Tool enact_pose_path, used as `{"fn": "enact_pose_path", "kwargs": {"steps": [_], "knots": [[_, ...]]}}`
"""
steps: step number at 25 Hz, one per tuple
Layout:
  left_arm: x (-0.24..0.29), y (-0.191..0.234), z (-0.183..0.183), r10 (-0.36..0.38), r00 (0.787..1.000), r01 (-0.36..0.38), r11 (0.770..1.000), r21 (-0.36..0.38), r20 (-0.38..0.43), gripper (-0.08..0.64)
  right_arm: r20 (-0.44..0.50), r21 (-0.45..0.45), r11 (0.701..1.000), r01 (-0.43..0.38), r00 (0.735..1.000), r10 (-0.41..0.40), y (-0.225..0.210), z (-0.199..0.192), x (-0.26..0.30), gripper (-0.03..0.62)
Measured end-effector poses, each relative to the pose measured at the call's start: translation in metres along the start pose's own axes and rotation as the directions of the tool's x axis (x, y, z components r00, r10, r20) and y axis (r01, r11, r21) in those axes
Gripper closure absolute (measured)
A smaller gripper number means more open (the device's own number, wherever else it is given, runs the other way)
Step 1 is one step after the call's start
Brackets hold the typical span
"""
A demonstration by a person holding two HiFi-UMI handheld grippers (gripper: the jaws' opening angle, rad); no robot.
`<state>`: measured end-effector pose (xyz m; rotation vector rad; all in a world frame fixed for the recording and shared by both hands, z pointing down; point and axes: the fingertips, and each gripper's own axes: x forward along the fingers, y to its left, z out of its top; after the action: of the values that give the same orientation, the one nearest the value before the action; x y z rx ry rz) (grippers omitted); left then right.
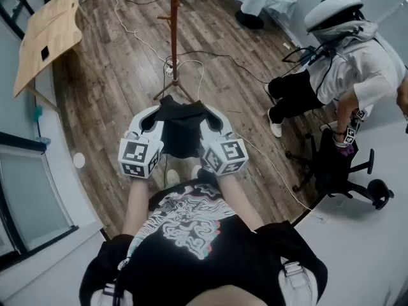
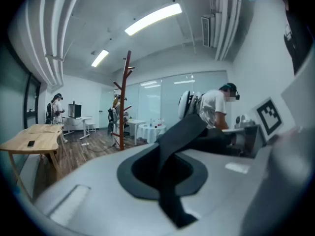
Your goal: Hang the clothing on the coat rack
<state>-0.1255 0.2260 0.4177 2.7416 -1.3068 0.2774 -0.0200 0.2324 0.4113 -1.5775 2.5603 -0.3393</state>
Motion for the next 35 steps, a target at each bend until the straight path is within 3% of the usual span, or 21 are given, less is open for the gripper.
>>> {"fn": "enact_pose_path", "kwargs": {"steps": [13, 18, 27, 35], "knots": [[0.015, -0.002, -0.002, 0.080, 0.996, -0.080, 0.997, -0.006, -0.039, 0.563, -0.014, 0.058, 0.995, -0.079, 0.997, 0.080, -0.018, 0.003, 0.015, 0.575], [0.027, -0.001, 0.000, 0.113, 0.993, -0.115, 0.990, -0.076, -0.037, 0.563, -0.037, 0.012, 0.993, -0.120, 0.992, 0.121, -0.032, 0.008, 0.027, 0.575], [0.059, 0.010, 0.004, 0.135, 0.989, -0.140, 0.987, -0.082, -0.062, 0.563, -0.035, -0.077, 0.989, -0.127, 0.992, 0.124, -0.055, 0.017, 0.041, 0.575], [0.088, 0.010, 0.010, 0.158, 0.986, -0.163, 0.981, -0.109, -0.055, 0.563, -0.036, -0.101, 0.987, -0.126, 0.992, 0.123, -0.079, 0.021, 0.050, 0.575]]}}
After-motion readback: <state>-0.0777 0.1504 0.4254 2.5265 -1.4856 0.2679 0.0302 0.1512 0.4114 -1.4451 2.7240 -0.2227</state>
